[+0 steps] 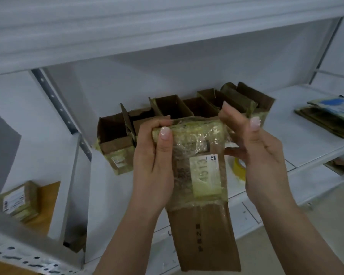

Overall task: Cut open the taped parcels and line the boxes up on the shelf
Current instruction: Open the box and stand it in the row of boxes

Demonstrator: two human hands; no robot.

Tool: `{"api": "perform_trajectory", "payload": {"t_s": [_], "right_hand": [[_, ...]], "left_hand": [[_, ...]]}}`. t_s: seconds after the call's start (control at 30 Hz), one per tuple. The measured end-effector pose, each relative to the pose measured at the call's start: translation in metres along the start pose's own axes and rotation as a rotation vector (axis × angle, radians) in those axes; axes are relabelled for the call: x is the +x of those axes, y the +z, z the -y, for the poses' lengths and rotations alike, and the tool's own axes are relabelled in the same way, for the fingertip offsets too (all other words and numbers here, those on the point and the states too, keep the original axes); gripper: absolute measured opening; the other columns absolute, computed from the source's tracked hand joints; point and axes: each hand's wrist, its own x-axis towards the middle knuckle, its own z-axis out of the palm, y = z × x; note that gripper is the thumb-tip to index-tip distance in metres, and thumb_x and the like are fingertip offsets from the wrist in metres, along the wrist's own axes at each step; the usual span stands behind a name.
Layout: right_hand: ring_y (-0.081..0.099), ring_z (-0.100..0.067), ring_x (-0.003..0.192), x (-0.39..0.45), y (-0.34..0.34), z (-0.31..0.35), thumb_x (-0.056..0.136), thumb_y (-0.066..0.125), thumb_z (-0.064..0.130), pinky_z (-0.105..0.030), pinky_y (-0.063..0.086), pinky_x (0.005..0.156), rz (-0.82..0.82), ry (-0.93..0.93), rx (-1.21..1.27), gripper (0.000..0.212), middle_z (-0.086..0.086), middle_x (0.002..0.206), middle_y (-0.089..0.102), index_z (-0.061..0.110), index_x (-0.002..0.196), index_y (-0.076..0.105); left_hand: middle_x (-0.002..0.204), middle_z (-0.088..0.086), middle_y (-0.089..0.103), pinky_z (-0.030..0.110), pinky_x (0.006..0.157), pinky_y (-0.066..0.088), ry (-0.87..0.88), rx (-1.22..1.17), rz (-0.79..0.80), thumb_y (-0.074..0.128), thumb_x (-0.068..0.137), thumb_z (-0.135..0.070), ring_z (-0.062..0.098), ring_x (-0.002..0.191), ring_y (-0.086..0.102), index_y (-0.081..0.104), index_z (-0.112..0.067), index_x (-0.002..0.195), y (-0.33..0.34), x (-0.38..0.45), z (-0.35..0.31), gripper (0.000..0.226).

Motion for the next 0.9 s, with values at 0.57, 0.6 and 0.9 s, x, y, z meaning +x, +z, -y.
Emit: {"api": "perform_trajectory", "payload": {"t_s": [0.57, 0.6, 0.9], "right_hand": [[0.054, -0.016, 0.11, 0.004, -0.008, -0.002, 0.098, 0.033, 0.044, -0.025, 0.046, 0.087, 0.103, -0.218, -0.554, 0.047, 0.009, 0.111, 0.062, 0.016, 0.122, 0.062], [0.053, -0.014, 0.117, 0.004, -0.011, -0.002, 0.096, 0.036, 0.049, -0.029, 0.047, 0.092, 0.138, -0.182, -0.486, 0.048, 0.009, 0.117, 0.063, 0.019, 0.124, 0.062], [0.066, -0.007, 0.104, 0.001, -0.008, -0.005, 0.091, 0.059, 0.018, -0.024, 0.051, 0.091, 0.083, -0.428, -0.284, 0.02, 0.008, 0.105, 0.069, 0.013, 0.109, 0.066]], "left_hand": [[0.111, 0.002, 0.059, 0.037, 0.085, 0.052, 0.057, 0.101, 0.056, 0.035, 0.098, -0.036, 0.018, 0.101, 0.06, 0.053, -0.018, 0.116, 0.009, -0.009, -0.005, 0.031], [0.112, 0.003, 0.059, 0.039, 0.086, 0.052, 0.052, 0.099, 0.065, 0.035, 0.098, -0.036, 0.019, 0.102, 0.06, 0.053, -0.018, 0.116, 0.008, -0.008, -0.004, 0.031], [0.118, 0.003, 0.057, 0.026, 0.089, 0.048, 0.139, 0.13, 0.13, 0.037, 0.101, -0.029, 0.014, 0.109, 0.058, 0.053, -0.016, 0.118, 0.008, -0.013, 0.004, 0.027]]}}
